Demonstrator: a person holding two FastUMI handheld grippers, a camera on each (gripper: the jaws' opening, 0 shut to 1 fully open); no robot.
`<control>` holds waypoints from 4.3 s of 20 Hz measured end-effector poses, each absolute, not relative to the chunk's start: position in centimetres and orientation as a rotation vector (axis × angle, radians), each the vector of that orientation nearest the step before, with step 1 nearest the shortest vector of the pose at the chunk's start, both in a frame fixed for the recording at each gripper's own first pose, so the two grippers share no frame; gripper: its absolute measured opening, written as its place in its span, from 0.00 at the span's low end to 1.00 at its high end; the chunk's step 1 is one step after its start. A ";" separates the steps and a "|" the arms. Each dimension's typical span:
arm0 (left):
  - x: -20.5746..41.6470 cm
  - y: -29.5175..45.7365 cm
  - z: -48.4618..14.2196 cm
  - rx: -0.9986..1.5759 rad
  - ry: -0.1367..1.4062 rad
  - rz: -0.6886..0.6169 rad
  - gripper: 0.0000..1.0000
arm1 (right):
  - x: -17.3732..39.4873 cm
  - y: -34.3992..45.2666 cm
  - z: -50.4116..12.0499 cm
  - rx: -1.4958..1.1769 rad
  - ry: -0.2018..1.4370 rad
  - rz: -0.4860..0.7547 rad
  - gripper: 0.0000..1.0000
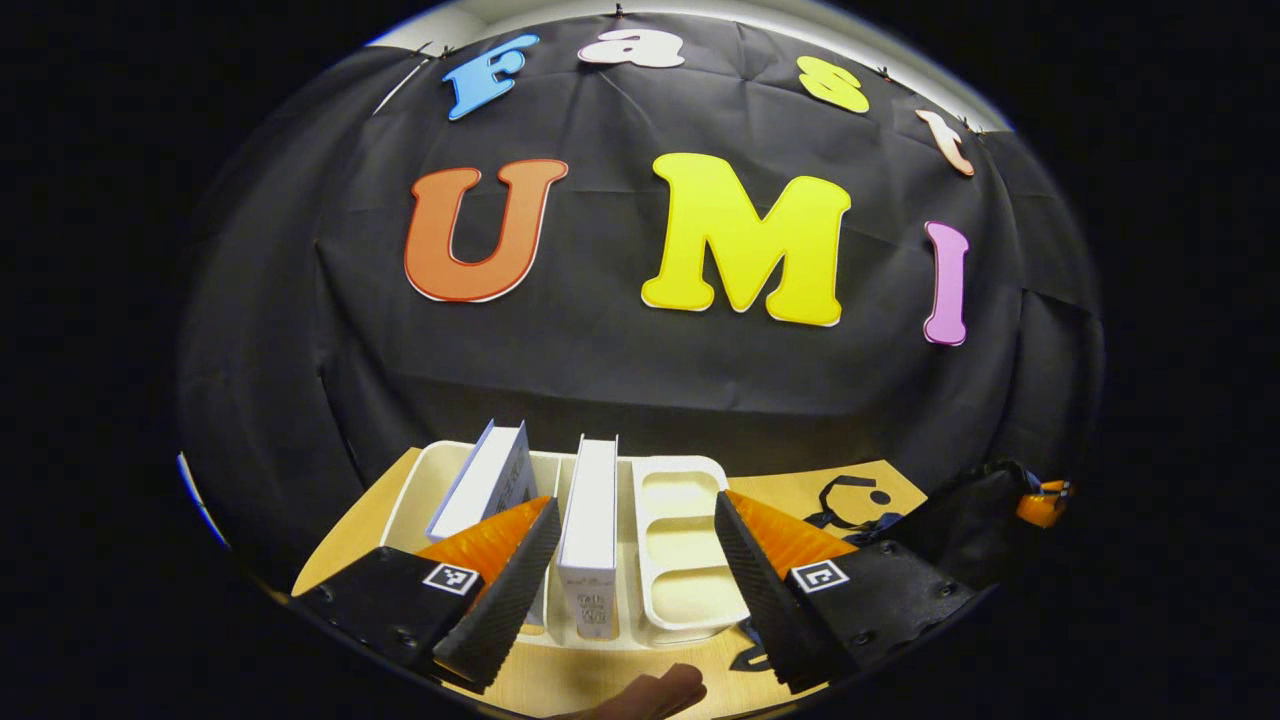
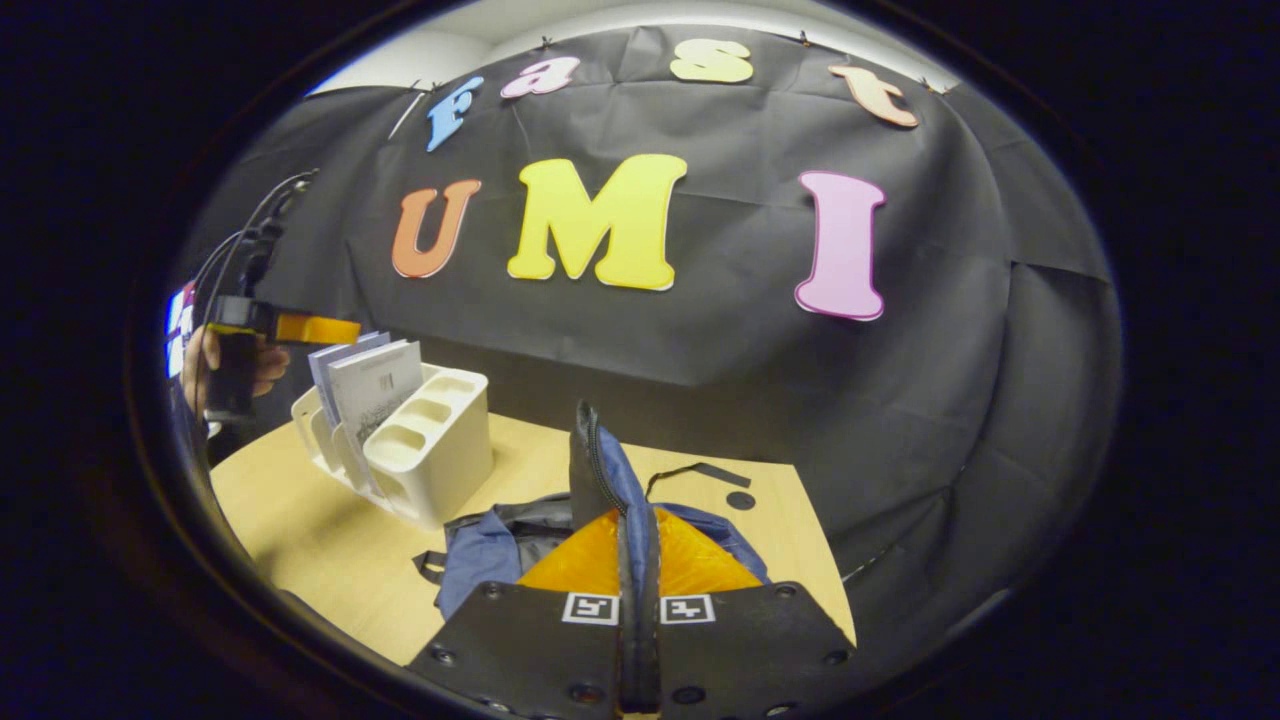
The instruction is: Open the schoolbag, grab two books from the bookshelf and put them into the schoolbag.
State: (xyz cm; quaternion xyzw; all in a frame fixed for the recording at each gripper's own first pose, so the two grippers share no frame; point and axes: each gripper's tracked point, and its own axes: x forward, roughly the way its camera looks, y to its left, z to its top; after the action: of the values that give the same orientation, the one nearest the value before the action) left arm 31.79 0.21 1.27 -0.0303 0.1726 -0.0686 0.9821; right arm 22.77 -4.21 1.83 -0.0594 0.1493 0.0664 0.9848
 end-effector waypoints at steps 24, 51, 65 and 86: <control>38.3 2.0 -7.7 0.350 0.879 -0.059 0.75 | 22.3 -7.2 1.2 -0.066 0.263 0.163 0.00; 30.9 3.4 -6.0 0.125 0.912 -0.030 0.46 | 22.5 -4.6 -1.9 -0.045 0.274 0.232 0.00; 19.1 4.2 -4.5 -0.184 0.829 -0.063 0.46 | 21.9 -5.5 -2.5 0.027 0.285 0.209 0.00; 13.2 -3.5 -5.6 -0.764 0.641 -0.259 0.46 | 22.3 -4.6 1.1 -0.089 0.271 0.204 0.00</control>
State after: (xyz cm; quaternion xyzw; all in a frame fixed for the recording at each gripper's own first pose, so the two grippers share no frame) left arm 13.20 -3.49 -5.63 -0.3655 0.3065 -0.1237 0.8701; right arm 22.35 -4.58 1.07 -0.0442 0.1349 0.1016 0.9847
